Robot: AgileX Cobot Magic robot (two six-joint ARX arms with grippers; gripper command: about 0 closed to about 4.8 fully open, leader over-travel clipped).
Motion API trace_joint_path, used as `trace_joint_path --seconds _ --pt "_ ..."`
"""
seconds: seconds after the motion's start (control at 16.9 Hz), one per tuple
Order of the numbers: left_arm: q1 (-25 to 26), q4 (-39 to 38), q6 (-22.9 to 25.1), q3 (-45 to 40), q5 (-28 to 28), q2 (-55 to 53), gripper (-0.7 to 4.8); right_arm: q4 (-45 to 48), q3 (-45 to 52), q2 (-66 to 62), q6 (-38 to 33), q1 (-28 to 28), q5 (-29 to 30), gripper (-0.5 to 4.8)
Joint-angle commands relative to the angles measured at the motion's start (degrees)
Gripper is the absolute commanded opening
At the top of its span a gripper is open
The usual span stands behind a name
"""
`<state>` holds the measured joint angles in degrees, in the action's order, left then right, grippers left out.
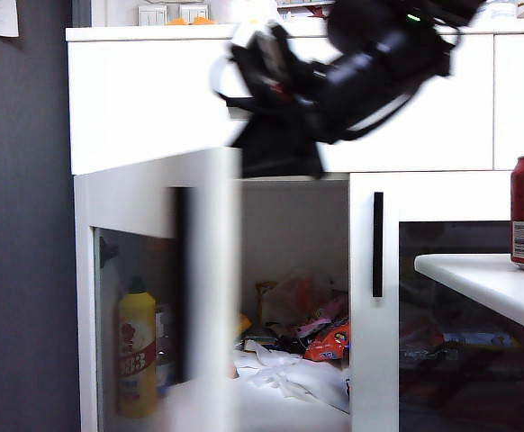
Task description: Open the left door of the white cabinet, pick up a can of beverage from the table on the right, place it inside the cabinet, and finally close the cabinet door.
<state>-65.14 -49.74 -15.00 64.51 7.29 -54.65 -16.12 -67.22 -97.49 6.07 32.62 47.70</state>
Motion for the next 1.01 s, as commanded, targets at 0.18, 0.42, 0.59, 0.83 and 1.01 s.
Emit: trace_joint_path --seconds 0.18,0.42,0.59,0.83,1.01 --pt "0.02 -3.52 -0.37 0.11 -1.11 5.73 4.79 6.03 -0.13 0.24 -3.54 8.66 -1.77 -0.01" --pt "0.02 -6.23 -0.74 0.13 -1.36 9.88 4.79 10.58 -0.13 0.22 -6.38 14.47 -4.13 -0.01" --pt "0.02 -7.13 -1.51 0.13 -1.31 12.61 4.79 13.55 -0.13 -0.15 -6.56 17.33 -7.39 -0.01" --pt "0.07 -11.10 -2.01 0.13 -0.92 14.62 4.79 21.00 -0.11 -2.78 -11.10 21.07 -9.29 -0.01" --pt "0.07 -10.99 -1.88 0.17 -0.92 16.00 4.79 23.28 -0.11 -4.04 -12.26 22.49 -12.31 -0.01"
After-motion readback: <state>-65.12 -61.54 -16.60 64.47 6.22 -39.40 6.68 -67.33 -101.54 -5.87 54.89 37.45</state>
